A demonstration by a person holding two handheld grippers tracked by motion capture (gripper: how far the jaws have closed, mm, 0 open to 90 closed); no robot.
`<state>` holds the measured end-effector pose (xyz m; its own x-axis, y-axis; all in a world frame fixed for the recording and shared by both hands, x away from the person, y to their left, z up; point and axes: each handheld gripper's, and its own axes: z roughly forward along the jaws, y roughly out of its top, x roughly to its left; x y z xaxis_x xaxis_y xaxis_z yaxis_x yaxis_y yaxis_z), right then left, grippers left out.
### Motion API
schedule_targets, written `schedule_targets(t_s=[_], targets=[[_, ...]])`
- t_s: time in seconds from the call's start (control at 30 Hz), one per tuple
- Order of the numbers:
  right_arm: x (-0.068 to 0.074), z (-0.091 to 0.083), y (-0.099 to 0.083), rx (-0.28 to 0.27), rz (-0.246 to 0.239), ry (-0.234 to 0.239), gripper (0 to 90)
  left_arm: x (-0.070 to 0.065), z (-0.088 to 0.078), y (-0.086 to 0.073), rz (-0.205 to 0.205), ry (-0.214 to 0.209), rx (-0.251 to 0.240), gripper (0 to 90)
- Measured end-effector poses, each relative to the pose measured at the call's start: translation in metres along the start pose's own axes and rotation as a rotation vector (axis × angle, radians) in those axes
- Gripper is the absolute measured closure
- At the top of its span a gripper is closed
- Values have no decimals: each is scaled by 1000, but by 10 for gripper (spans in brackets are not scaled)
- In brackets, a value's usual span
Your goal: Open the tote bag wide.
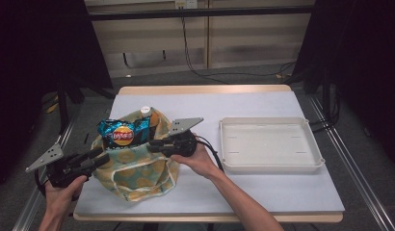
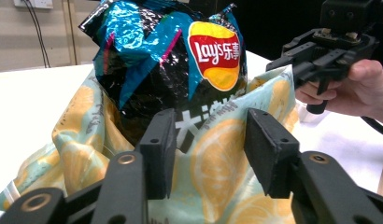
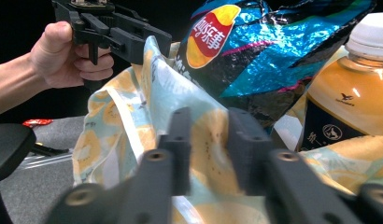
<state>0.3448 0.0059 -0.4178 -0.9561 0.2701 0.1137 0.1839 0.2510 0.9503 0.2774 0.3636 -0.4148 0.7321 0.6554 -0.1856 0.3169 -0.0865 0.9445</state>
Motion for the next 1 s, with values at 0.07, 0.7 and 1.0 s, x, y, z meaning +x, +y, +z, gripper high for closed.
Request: schedule_targets(t_s=[0.07, 0.7, 1.0], targets=[[0, -1, 0, -4, 3, 8, 882, -1, -1, -2, 9, 6, 10, 519], [8, -2, 12, -37, -17, -30, 516, -10, -12, -9, 20, -23, 12, 900], [15, 14, 17, -7, -54, 18, 833, -10, -2, -15, 25, -44, 74, 900]])
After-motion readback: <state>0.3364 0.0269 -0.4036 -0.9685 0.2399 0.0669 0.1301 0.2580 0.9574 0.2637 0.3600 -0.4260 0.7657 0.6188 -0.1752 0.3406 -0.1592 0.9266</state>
